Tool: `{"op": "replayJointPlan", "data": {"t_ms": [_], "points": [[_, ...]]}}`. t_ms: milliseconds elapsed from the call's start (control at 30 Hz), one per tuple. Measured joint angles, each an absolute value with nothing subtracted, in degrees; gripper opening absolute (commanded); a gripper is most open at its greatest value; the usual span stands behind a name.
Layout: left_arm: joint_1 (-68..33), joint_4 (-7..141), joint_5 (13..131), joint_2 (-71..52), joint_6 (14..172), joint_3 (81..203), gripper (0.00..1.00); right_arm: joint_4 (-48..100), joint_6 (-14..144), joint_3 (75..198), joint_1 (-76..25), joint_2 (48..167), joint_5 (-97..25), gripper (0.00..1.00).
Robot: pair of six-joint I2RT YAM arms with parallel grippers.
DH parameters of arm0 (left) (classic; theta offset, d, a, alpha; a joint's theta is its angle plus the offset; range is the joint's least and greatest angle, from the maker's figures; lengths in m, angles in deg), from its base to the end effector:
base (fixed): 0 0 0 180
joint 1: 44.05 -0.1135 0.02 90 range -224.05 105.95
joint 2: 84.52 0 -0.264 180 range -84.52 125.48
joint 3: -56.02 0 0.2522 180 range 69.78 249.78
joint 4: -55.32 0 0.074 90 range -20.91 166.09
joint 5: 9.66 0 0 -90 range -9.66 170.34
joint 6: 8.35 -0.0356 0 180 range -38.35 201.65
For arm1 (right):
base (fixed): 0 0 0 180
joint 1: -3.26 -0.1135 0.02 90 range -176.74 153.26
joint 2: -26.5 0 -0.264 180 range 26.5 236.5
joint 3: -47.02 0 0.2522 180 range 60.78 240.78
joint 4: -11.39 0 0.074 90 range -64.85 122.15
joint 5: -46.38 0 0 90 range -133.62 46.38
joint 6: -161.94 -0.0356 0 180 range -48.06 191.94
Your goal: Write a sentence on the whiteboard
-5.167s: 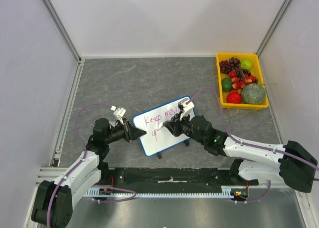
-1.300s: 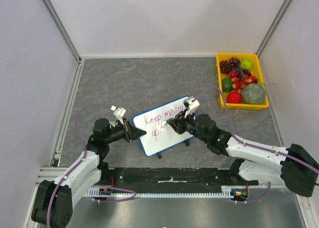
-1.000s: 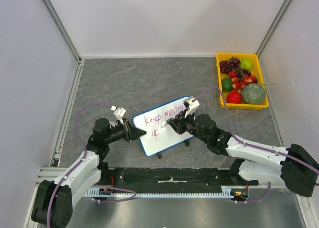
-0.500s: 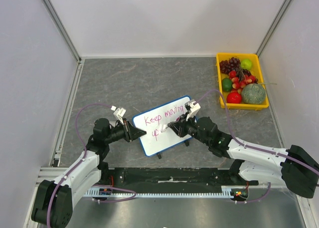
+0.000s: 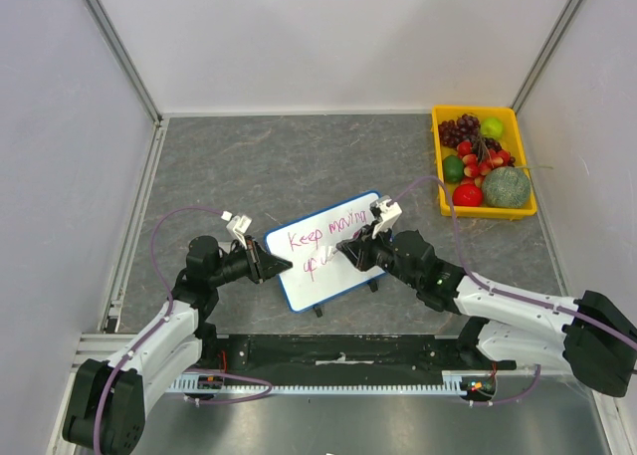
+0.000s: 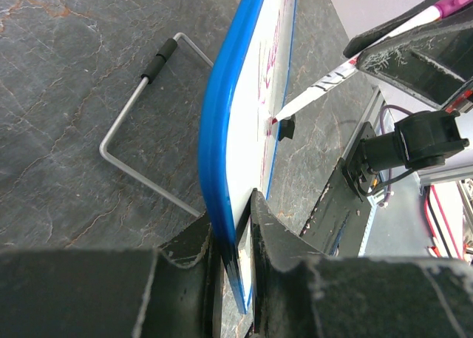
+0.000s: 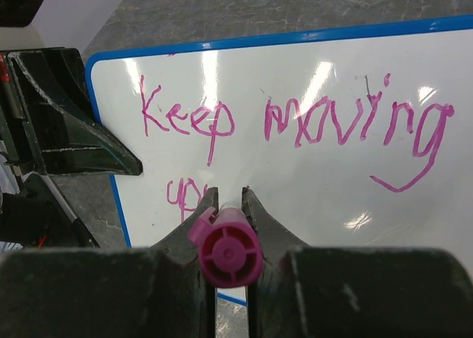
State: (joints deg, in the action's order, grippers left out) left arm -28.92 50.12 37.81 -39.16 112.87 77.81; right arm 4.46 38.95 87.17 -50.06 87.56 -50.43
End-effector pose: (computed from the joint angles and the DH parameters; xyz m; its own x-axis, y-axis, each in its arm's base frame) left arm 0.1489 -0.0652 0.1689 -0.6809 -0.2116 -0.7012 0.5364 0.5078 -0.6741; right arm 0.1431 0.1851 0.2281 -0.5172 0.2107 -0.8295 -0.5317 0.6804 0.5043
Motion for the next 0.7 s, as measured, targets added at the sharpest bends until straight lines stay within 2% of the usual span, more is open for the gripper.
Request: {"op": "replayJointPlan", "data": {"t_ms": [700], "points": [[-28.9,50.1,37.7,-39.2,112.9,77.8,0.02,5.5,40.0,89.5,-48.4,86.1,-49.9,0.00]]}}
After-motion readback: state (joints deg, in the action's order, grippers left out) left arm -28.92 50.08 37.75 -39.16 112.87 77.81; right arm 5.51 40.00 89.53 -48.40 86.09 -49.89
